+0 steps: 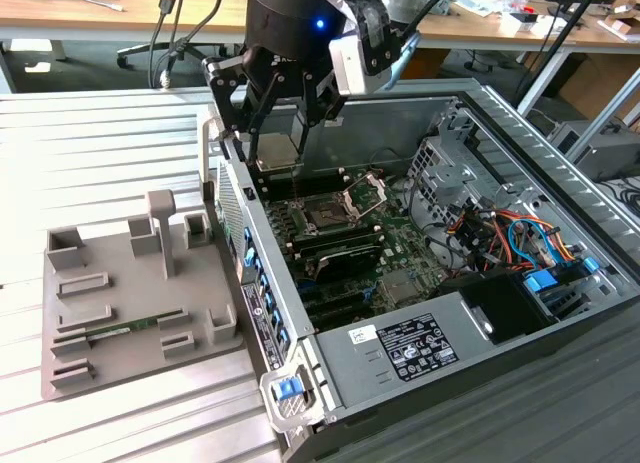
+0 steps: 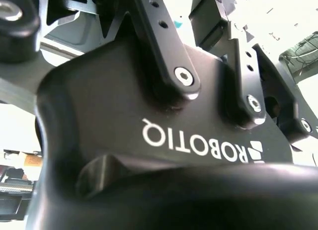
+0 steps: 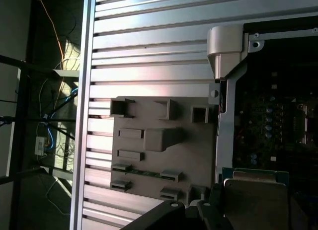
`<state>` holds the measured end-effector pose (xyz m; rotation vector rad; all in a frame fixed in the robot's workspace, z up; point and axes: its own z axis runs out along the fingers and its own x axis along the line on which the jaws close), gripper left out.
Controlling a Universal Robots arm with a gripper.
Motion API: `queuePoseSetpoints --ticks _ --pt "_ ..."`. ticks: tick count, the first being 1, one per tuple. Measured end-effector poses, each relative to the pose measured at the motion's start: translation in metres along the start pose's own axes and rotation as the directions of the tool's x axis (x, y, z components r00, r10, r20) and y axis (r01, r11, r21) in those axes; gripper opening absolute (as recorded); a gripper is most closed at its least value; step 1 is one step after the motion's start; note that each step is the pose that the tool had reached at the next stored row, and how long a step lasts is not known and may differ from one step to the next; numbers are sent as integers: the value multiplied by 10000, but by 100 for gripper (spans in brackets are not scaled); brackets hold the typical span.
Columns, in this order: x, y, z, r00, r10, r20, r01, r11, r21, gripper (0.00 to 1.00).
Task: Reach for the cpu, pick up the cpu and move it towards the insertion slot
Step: 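Pick up the cpu and move it towards the insertion slot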
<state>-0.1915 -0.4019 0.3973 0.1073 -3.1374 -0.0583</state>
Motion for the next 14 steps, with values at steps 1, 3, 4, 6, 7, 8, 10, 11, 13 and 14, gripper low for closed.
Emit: queuePoseSetpoints --ticks 1,3,4,6,7,8,10,11,13,14 --pt "-14 -1 0 10000 0 1 0 10000 0 55" --pt "-34 -2 0 10000 0 0 0 10000 0 55" --pt "-49 -3 0 10000 0 0 0 10000 0 55" --pt "-81 -5 -1 10000 1 0 -1 10000 1 55" --pt "-91 -6 0 10000 1 0 -1 10000 1 55" --pt "-98 -7 0 10000 0 0 0 10000 0 55" --pt "-112 -8 0 10000 1 0 -1 10000 0 55" --pt "-122 -8 0 10000 1 0 -1 10000 0 55" --pt "-141 -10 -1 10000 0 0 0 10000 0 55" --pt "-160 -11 0 10000 0 1 0 10000 0 55"
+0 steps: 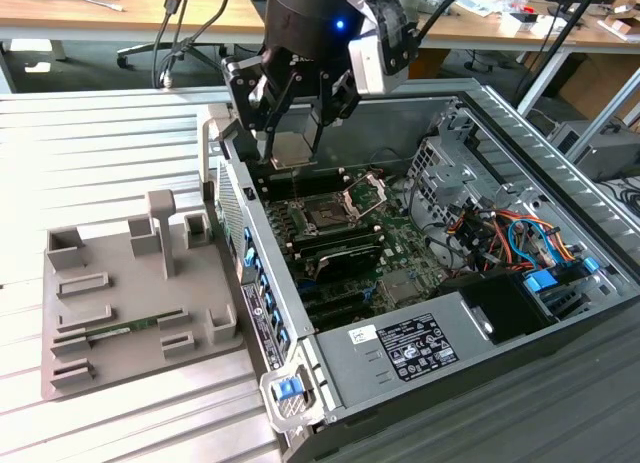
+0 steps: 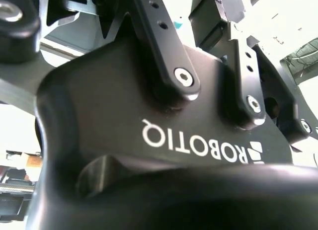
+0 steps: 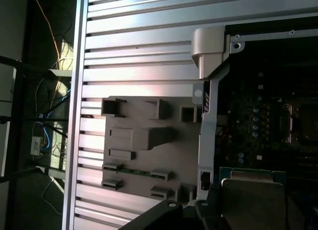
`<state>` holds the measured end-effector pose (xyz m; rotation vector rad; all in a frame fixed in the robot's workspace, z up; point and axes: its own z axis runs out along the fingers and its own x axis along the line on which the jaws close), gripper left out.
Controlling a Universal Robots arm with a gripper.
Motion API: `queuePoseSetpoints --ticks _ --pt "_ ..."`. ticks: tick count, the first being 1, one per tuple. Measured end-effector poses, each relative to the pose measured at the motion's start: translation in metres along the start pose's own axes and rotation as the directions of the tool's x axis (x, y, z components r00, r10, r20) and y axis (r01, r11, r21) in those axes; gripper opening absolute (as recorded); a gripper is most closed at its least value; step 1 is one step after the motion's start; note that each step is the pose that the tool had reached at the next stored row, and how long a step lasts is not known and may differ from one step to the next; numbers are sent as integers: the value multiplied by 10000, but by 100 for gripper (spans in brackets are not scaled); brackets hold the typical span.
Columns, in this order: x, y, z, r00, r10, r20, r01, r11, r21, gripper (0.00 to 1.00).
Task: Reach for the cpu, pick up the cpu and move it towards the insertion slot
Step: 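Pick up the cpu and move it towards the insertion slot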
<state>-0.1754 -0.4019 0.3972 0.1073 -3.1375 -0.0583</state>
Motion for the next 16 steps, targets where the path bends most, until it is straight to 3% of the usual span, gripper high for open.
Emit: queuePoseSetpoints --ticks 16 --pt "-178 -12 0 10000 0 0 0 10000 0 55"
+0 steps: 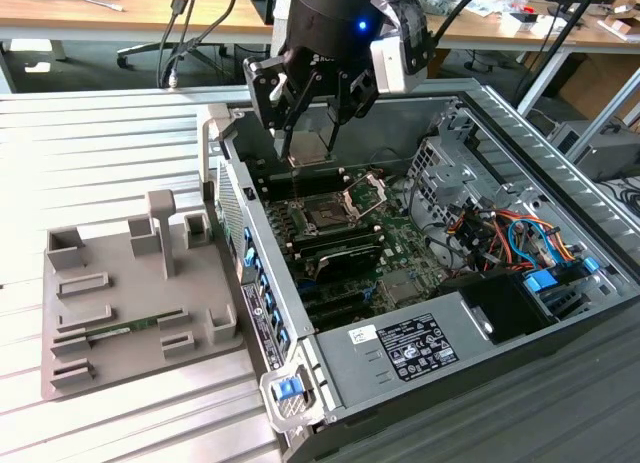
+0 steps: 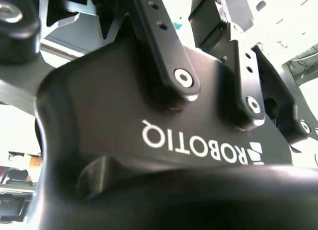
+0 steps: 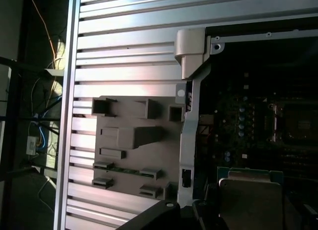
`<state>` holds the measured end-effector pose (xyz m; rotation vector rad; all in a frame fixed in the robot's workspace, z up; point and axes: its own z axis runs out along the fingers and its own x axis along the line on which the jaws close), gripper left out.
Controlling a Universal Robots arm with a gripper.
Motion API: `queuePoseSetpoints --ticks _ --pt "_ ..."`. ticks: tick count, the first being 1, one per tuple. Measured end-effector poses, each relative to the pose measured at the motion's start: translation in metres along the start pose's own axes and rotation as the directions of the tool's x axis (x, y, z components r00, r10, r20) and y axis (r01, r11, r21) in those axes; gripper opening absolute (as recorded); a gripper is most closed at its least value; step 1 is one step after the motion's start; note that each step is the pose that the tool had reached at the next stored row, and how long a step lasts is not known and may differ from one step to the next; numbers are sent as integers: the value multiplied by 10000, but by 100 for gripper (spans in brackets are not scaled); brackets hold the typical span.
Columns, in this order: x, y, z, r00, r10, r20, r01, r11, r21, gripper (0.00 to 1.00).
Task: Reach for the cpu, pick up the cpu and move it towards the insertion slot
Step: 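Pick up the cpu and move it towards the insertion slot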
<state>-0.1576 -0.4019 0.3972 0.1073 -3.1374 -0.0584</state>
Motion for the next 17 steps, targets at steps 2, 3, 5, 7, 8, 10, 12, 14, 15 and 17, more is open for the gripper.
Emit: queuePoseSetpoints --ticks 2,3,5,7,8,10,12,14,15,17 --pt "-27 -2 0 10000 0 0 0 10000 1 55" --pt "-39 -3 0 10000 0 0 0 10000 1 55" --pt "-53 -4 0 10000 0 0 0 10000 1 55" --pt "-87 -6 0 10000 1 0 -1 10000 0 55" --pt "-96 -7 0 10000 1 0 -1 10000 1 55" --pt "-113 -8 0 10000 1 0 -1 10000 1 55" --pt "-132 -9 0 10000 0 0 0 10000 1 55" --pt "-145 -10 0 10000 1 0 -1 10000 1 55" --pt "-155 -11 0 10000 0 0 0 10000 1 55" --pt "-171 -12 0 10000 0 0 0 10000 1 55"
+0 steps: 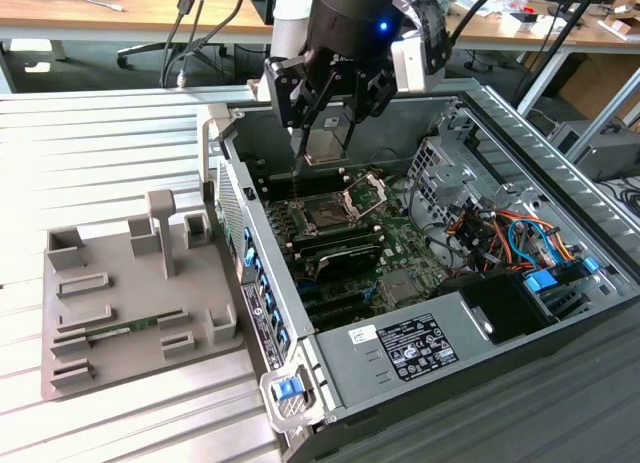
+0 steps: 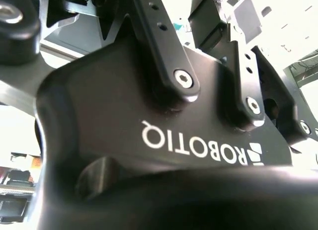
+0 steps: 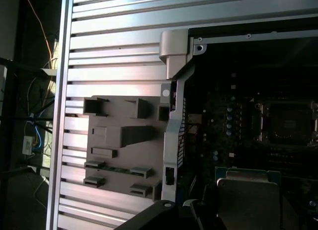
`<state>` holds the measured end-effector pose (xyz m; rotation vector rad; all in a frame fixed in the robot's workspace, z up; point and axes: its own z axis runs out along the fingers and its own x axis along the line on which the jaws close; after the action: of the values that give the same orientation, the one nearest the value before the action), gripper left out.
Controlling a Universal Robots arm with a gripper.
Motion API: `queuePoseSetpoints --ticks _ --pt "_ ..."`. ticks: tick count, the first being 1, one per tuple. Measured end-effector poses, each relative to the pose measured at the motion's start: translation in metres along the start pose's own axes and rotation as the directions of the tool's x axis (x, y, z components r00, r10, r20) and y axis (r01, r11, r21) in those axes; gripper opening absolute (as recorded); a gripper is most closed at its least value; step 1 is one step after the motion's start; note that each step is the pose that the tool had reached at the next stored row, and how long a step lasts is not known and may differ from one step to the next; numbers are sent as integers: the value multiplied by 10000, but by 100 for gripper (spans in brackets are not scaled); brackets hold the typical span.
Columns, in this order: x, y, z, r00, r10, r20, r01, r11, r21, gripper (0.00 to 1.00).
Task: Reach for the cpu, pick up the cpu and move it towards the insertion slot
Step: 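Pick up the cpu and move it towards the insertion slot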
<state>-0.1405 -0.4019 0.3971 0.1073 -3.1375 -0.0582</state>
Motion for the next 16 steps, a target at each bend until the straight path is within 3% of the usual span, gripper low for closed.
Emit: queuePoseSetpoints --ticks 16 --pt "-127 -9 0 10000 0 0 0 10000 0 55"
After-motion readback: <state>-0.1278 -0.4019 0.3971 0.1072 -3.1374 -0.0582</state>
